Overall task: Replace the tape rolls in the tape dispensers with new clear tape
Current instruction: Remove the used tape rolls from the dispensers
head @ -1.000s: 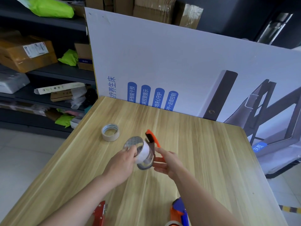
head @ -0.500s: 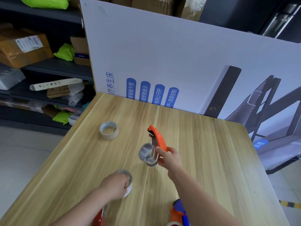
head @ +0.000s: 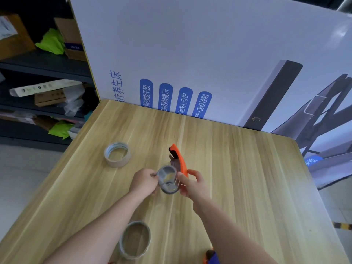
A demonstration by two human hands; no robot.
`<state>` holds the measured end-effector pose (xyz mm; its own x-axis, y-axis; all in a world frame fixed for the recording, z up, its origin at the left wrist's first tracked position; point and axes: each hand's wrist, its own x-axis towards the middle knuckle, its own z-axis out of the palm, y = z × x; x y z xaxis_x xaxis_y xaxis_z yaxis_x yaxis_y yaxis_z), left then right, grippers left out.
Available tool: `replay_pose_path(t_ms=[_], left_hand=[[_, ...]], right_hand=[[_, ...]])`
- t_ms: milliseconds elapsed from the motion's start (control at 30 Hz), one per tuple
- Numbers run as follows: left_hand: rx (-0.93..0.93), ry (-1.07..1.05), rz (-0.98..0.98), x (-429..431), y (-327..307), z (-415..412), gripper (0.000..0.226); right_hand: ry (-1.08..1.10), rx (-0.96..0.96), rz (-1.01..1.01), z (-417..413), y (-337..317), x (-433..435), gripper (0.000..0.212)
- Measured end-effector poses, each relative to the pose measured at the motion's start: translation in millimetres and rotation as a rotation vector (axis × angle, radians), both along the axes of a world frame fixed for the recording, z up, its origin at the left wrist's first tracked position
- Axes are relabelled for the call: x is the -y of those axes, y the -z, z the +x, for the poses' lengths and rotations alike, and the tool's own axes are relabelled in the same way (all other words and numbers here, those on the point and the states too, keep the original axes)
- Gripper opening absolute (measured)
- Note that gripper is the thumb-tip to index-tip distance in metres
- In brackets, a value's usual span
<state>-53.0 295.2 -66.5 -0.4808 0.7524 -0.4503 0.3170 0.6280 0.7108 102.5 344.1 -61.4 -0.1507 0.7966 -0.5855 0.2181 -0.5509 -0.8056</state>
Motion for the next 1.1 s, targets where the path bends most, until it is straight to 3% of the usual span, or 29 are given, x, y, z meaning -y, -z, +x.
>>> replay_pose_path(t_ms=[133,367,500,567,667,733,767,833,900,1100], left_hand=[[-0.14,0.089,-0.025,-24.8,10.2,-7.3,0.026],[-0.249,0.136,0.024,-44.7,17.5,-16.2,0.02],[-0.116,0.119,0.102,-29.1,15.6,-13.0,0.017],[-0.001,0.184,0.007,-15.3,10.3,-19.4,0.035],[0.014,0.611,-0.404,10.7,2.7,-34.4,0.056],[-0.118,0.863,-0.584,28.5,3.5,-35.1,0.05],[-0.157,0.883,-0.577,34.4,6.3,-33.5,0.038],[-0.219,0.823,-0.477,37.4,9.4,-31.8,0.007],[-0.272,0.689,-0.38,30.8,10.1,-34.4,0.018],[-0.134,0.079,-0.209,3.6,24.4,-55.5,0.022]], right_hand=[[-0.054,0.081,0.025,-10.3,8.7,-11.6,0.025],[-0.019,0.005,0.033,-22.4,18.3,-22.8,0.034],[0.054,-0.053,-0.003,-19.9,17.9,-20.2,0.038],[0.074,-0.059,-0.011,-16.7,16.6,-17.8,0.035],[0.081,-0.063,-0.006,-13.3,12.6,-14.2,0.033],[0.069,-0.077,-0.008,-14.4,9.5,-8.9,0.032],[0.061,-0.084,-0.008,-15.8,8.0,-5.4,0.032],[0.052,-0.099,-0.003,-19.1,5.3,0.9,0.034],[0.053,-0.107,0.01,-19.5,2.8,5.2,0.034],[0.097,-0.1,0.045,-8.0,-2.4,9.7,0.034]])
